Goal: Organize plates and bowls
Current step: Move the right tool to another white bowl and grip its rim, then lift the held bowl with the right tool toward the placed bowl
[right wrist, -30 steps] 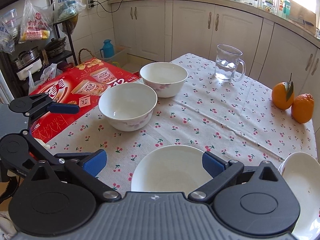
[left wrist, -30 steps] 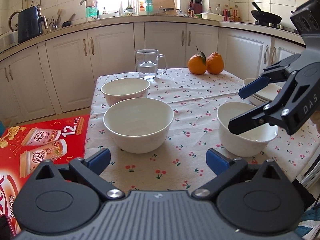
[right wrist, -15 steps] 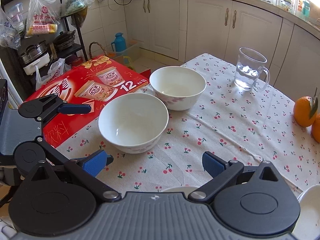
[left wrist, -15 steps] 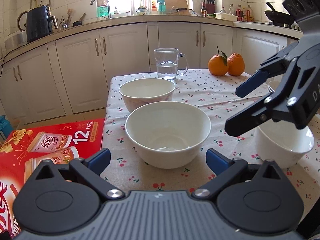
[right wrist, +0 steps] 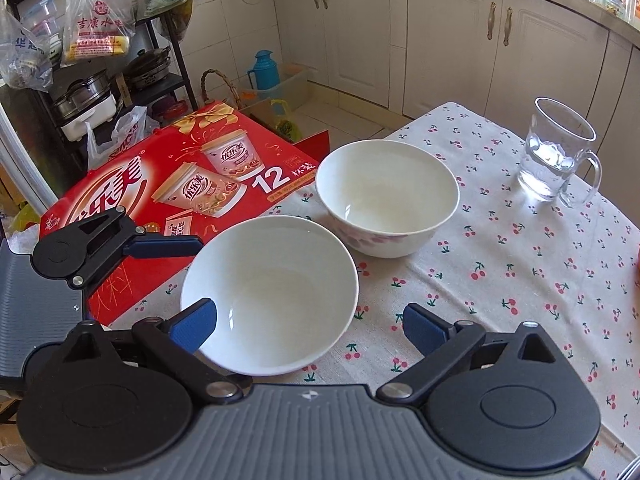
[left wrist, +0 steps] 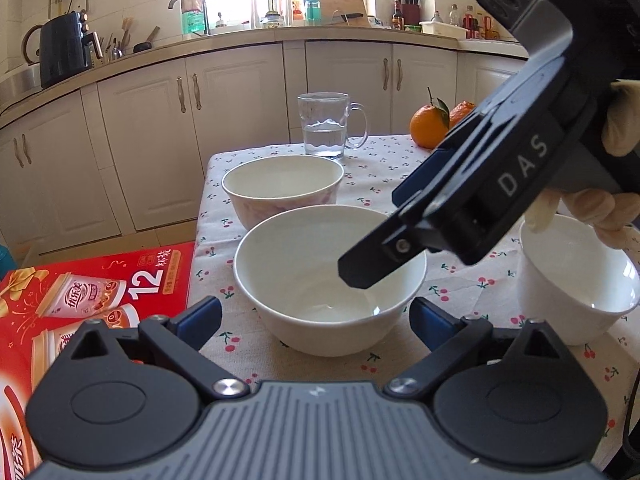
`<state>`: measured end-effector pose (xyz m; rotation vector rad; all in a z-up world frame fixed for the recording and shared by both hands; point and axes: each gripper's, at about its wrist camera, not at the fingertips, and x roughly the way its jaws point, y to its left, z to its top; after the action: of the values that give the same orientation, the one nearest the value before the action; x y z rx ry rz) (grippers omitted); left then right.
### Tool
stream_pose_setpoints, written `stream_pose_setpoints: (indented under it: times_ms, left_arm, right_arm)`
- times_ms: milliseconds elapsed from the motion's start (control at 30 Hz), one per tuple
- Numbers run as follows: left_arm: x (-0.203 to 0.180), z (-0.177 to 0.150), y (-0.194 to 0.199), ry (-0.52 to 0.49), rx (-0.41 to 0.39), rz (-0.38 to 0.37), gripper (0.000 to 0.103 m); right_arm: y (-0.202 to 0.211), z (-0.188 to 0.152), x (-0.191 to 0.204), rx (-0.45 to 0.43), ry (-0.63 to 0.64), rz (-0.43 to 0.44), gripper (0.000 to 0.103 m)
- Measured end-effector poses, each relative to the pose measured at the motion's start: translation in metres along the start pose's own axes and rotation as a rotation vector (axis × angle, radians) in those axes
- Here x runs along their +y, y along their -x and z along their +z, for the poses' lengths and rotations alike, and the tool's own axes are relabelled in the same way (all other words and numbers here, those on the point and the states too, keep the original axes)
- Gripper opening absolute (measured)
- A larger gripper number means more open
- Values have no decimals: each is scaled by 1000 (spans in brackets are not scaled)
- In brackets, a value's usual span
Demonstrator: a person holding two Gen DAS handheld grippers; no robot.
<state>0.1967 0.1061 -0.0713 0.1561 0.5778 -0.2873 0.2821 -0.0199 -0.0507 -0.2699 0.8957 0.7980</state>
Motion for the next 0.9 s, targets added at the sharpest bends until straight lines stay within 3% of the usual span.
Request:
stream_pose_setpoints:
  times_ms: [400,900]
  left_arm:
    - [-4,4,-4,-15,-2,-21,92]
    - [-1,5,-5,-26,1,-34,92]
  right_arm:
    - [-20,9,-1,41,4,74,78]
    - [-21,13,-10,50,-25,103,70]
